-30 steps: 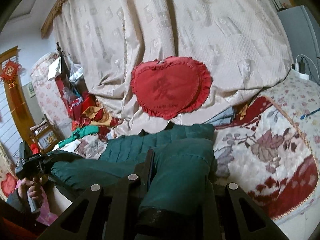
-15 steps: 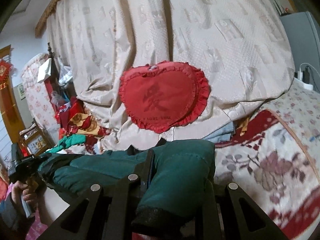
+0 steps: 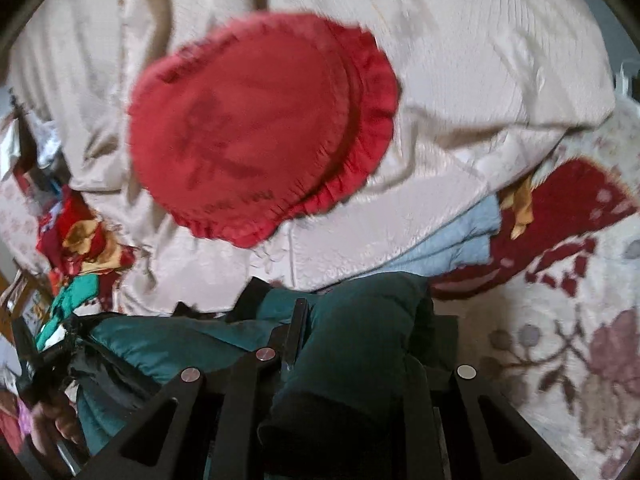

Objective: Fold large clothes

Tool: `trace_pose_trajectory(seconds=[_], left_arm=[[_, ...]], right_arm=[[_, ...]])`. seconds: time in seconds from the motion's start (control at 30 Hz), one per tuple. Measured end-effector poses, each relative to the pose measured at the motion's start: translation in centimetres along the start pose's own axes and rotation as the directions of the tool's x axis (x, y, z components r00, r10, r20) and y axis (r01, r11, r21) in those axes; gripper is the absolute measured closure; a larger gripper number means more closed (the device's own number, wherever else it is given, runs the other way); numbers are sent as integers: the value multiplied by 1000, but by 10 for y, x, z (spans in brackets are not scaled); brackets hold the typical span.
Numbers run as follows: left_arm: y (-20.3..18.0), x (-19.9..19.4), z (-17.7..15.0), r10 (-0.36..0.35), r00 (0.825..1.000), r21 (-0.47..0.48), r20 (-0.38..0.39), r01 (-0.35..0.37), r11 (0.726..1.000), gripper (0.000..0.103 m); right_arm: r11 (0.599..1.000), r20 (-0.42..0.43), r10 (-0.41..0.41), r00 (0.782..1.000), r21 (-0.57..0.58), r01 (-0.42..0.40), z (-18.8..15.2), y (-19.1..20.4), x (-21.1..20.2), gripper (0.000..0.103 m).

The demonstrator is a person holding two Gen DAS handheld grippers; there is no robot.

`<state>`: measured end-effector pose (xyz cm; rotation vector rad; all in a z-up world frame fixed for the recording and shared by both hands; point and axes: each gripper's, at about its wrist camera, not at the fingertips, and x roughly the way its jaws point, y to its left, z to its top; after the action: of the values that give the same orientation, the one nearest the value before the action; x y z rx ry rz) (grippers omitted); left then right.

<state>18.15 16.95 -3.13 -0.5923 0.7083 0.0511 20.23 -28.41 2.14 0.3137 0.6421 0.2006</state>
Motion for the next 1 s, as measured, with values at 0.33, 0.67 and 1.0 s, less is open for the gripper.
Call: trace_pose_trajectory(seconds=[0.33,0.67,1.0], left_arm=[[4,35,-19,12,1000,88,24,-14,996,88],[7,24,12,-69,985,10,-156,72,997,76],[6,-28,78,-292,947,-199,-137,263,944,23]], right_arm=[[1000,-66,1,998,-16,-2,-25,-19,63,87],[984,-173,91,981,166,-62,-13,-32,59,77],[877,-5,217,976,439,-193,42,-57,-17,11]])
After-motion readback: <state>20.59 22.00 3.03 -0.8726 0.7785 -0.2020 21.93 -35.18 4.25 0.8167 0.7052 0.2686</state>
